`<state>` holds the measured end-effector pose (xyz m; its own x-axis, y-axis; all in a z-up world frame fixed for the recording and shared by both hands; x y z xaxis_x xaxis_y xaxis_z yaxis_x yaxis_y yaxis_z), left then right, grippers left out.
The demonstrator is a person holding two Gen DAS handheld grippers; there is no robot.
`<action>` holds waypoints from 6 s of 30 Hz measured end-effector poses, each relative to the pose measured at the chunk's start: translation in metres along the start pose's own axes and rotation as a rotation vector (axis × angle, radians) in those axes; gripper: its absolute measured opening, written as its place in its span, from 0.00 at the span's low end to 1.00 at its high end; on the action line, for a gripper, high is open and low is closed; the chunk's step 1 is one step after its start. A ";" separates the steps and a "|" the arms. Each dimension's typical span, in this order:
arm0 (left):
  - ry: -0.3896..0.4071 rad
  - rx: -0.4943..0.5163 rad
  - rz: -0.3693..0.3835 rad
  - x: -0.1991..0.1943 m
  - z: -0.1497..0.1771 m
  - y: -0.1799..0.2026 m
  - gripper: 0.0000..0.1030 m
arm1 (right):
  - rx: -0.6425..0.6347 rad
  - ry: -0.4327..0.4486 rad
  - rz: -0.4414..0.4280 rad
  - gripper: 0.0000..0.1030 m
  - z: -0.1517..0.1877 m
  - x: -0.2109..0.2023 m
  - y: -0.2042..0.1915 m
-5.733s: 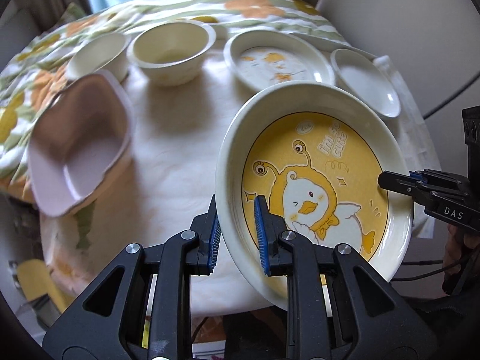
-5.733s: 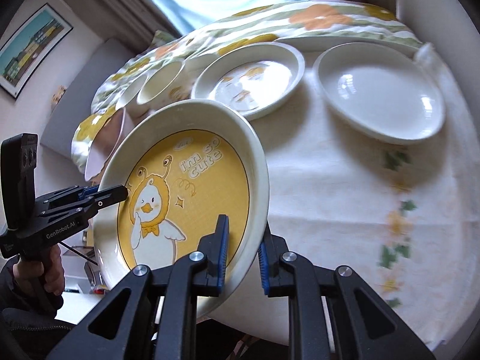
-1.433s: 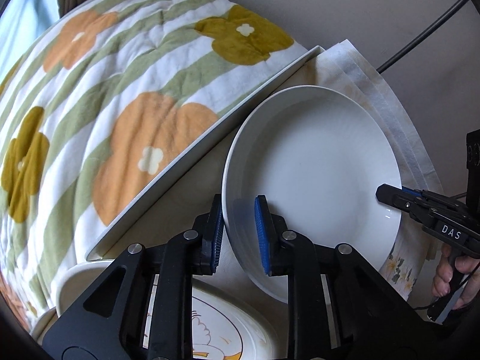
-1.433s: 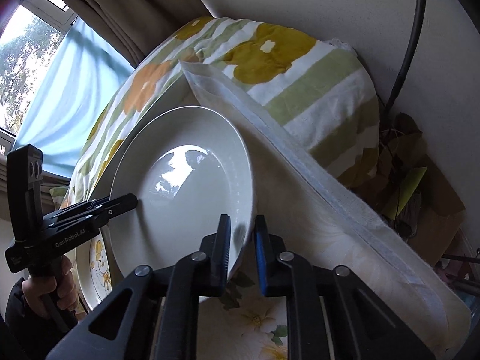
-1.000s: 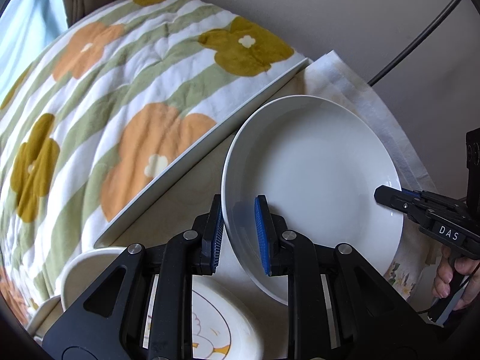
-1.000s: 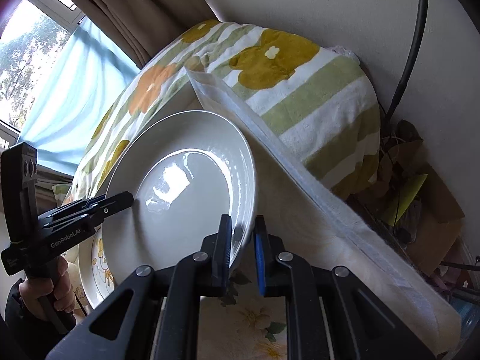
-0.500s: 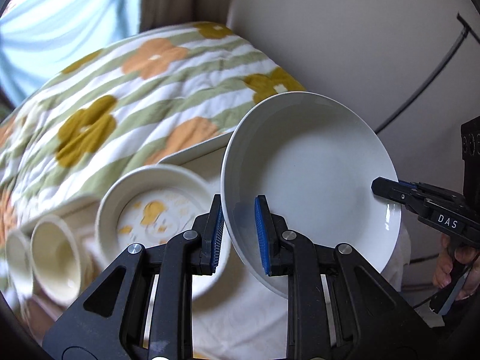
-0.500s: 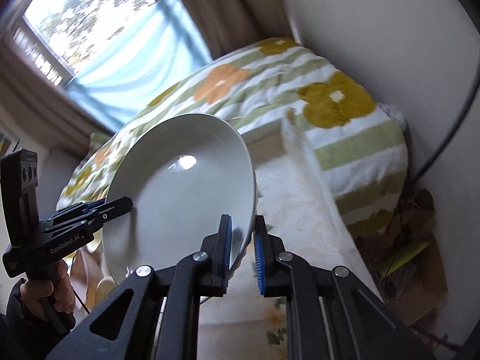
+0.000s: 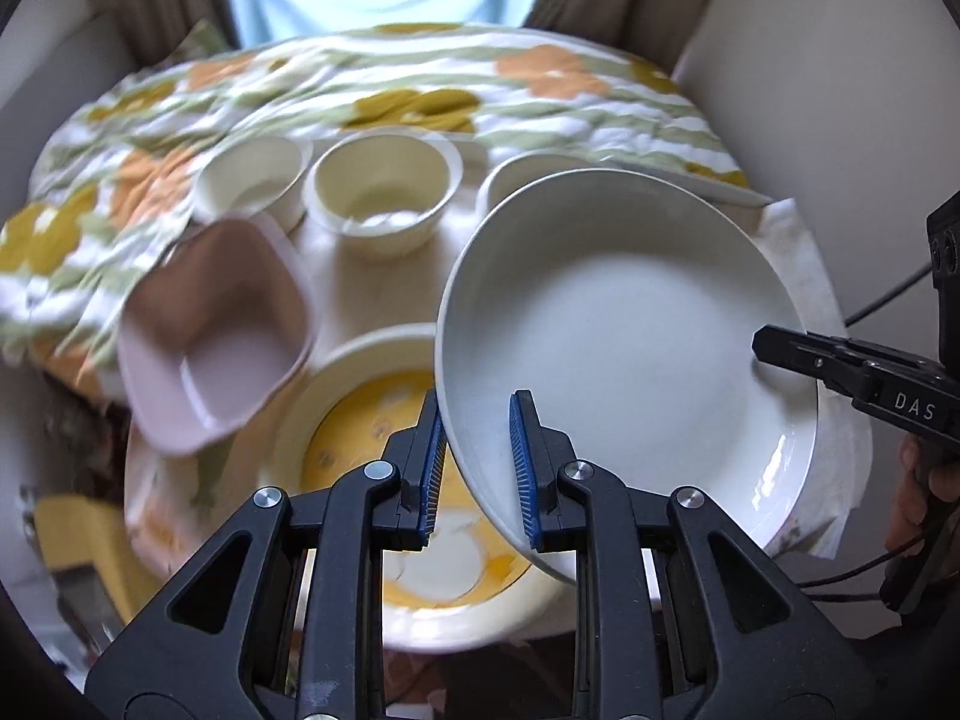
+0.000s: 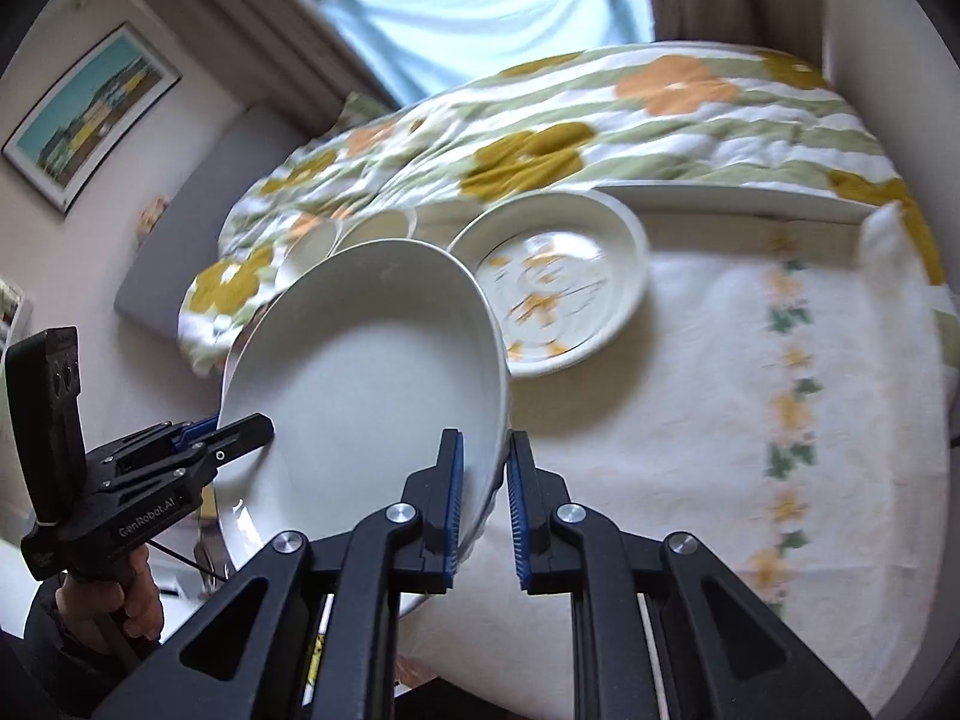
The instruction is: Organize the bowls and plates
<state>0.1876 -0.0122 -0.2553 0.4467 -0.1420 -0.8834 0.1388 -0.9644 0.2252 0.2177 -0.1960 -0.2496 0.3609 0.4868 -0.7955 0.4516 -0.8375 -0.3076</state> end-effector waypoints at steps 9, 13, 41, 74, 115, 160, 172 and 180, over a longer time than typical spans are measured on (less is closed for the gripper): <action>-0.094 -0.084 -0.034 0.034 0.041 -0.074 0.18 | -0.032 -0.112 -0.022 0.13 0.028 0.062 -0.045; -0.118 -0.084 -0.021 0.049 0.045 -0.086 0.18 | -0.025 -0.134 0.003 0.13 0.031 0.071 -0.050; -0.087 0.076 -0.166 0.070 0.033 -0.076 0.18 | -0.196 -0.199 0.182 0.13 0.023 0.091 -0.064; -0.027 0.089 -0.237 0.048 0.037 -0.090 0.18 | -0.383 -0.255 0.324 0.13 0.028 0.106 -0.078; -0.015 -0.168 0.088 0.085 -0.072 0.050 0.97 | -0.162 -0.065 0.179 0.99 -0.075 0.023 0.086; 0.035 -0.188 -0.003 0.109 -0.081 0.066 0.17 | -0.276 -0.086 -0.067 0.16 -0.083 0.069 0.101; 0.023 -0.010 0.065 0.030 -0.046 0.007 0.17 | -0.111 -0.041 0.034 0.16 -0.028 0.030 0.004; -0.058 0.036 0.099 0.031 -0.008 -0.043 0.17 | 0.003 -0.070 0.067 0.16 0.022 0.049 -0.042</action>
<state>0.2021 0.0266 -0.2888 0.4048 -0.2488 -0.8799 0.0644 -0.9521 0.2988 0.1988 -0.1428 -0.2867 0.3323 0.4115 -0.8487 0.4257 -0.8684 -0.2544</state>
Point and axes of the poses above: each gripper's, at about its wrist camera, not at the fingertips, and x roughly the way its jaws point, y to its right, z to its underside, the point moved 8 cm from there along x, roughly the way its jaws point, and after that the axes turned 15 degrees about -x, right-handed, at the moved point
